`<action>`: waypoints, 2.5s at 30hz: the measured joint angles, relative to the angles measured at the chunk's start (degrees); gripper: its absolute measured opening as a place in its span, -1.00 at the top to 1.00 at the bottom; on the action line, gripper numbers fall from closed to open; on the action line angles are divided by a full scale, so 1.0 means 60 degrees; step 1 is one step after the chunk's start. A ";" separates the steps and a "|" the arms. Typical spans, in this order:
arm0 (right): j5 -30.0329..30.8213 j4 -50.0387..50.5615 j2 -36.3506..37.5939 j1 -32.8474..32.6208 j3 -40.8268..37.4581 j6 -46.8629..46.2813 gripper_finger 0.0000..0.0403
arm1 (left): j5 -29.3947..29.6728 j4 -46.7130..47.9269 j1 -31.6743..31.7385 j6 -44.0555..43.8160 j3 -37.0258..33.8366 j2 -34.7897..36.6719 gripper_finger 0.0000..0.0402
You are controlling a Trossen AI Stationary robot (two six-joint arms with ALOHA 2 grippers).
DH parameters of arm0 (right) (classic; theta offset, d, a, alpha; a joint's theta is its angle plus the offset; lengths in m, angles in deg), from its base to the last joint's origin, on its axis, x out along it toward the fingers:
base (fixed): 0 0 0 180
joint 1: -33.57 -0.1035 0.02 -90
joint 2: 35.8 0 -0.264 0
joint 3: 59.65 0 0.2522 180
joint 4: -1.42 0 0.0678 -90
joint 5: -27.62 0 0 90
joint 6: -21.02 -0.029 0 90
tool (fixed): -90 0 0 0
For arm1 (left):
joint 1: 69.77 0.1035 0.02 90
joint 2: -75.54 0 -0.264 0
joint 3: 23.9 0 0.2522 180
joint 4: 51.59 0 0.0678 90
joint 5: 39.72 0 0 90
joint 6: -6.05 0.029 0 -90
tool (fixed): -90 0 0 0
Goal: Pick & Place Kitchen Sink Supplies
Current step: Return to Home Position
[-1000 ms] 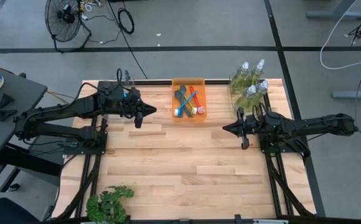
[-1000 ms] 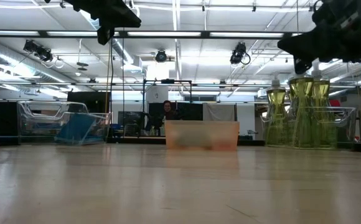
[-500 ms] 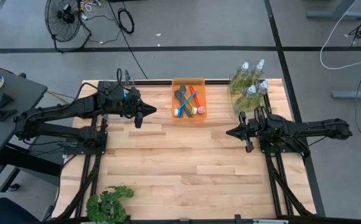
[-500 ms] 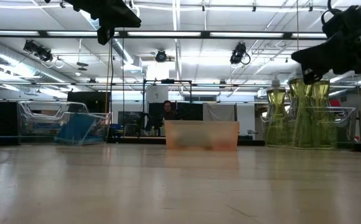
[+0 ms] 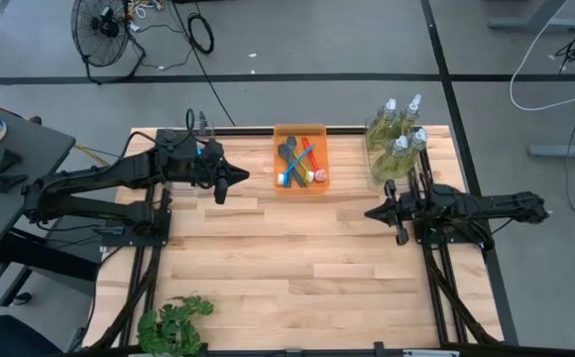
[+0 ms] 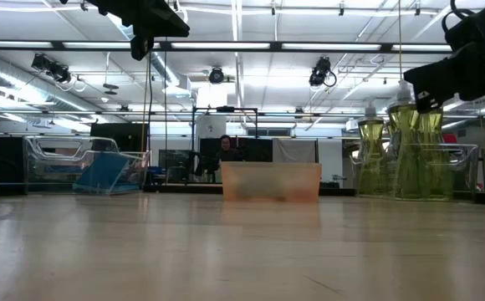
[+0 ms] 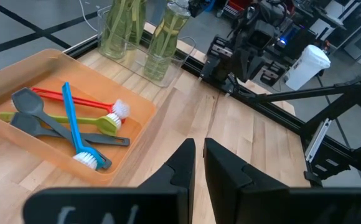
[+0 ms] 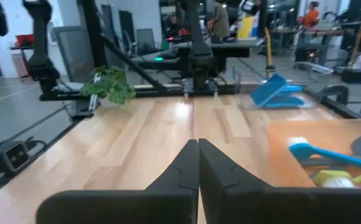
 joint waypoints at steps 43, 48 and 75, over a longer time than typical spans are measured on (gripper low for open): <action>0.0646 0.0114 0.0294 -0.0057 0.0007 -0.0352 0.98 | 0.0000 -0.0003 0.0003 0.0000 0.0000 0.0000 0.82; 0.0646 0.0114 0.0294 -0.0056 0.0011 -0.0348 0.98 | -0.0001 -0.0002 0.0000 -0.0001 0.0000 0.0000 0.82; 0.0649 0.0110 0.0294 -0.0054 0.0011 -0.0344 0.98 | 0.0577 -0.0069 -0.1775 0.0563 -0.0007 0.1358 0.82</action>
